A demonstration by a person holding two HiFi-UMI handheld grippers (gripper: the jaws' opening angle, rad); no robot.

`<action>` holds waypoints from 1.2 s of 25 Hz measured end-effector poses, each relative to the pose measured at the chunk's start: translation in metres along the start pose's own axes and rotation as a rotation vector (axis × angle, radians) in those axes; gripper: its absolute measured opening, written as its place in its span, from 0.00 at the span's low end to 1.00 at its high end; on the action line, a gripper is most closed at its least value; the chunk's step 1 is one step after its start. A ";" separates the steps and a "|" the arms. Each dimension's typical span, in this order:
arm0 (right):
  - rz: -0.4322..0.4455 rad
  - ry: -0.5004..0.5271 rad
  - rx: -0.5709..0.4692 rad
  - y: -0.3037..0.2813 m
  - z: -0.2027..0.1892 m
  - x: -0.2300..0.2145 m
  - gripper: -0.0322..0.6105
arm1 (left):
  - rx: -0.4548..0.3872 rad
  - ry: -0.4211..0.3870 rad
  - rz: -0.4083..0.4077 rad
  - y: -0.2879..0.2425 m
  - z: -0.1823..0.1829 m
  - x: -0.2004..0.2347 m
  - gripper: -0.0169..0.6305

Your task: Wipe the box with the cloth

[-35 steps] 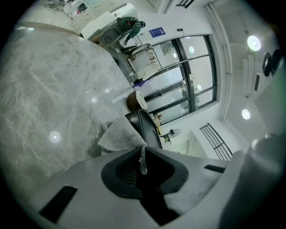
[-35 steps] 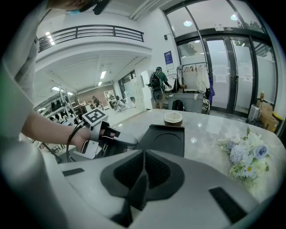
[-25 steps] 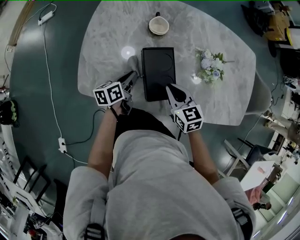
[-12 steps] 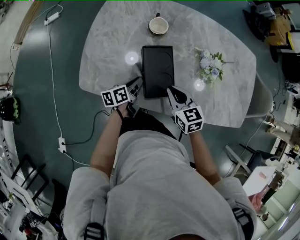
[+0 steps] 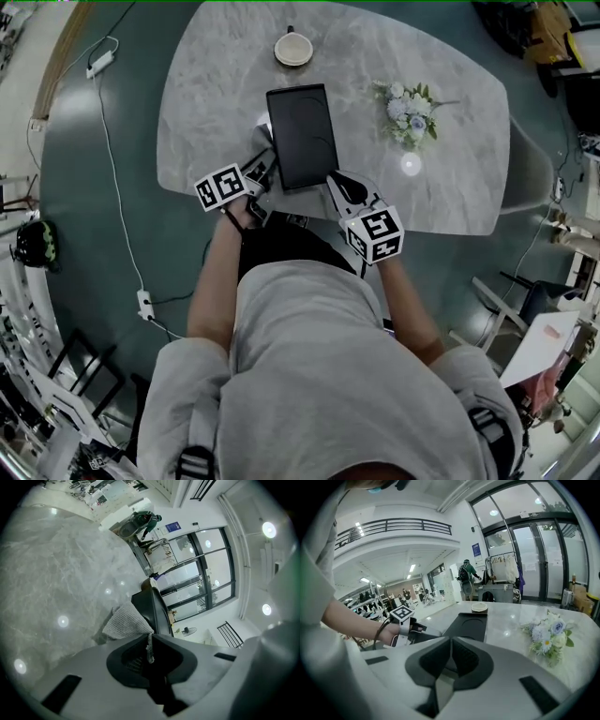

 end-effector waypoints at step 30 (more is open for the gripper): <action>-0.109 -0.055 -0.006 0.044 -0.043 0.078 0.10 | 0.165 -0.040 -0.092 0.048 -0.087 -0.018 0.09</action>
Point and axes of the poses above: the fingertips, and each gripper's own axes: y backward along the fingers, x to its left, z out of its top, the point moved 6 cm from there along y, backward along the fingers, and after that the axes turned 3 degrees about -z, right-handed, at the moved point
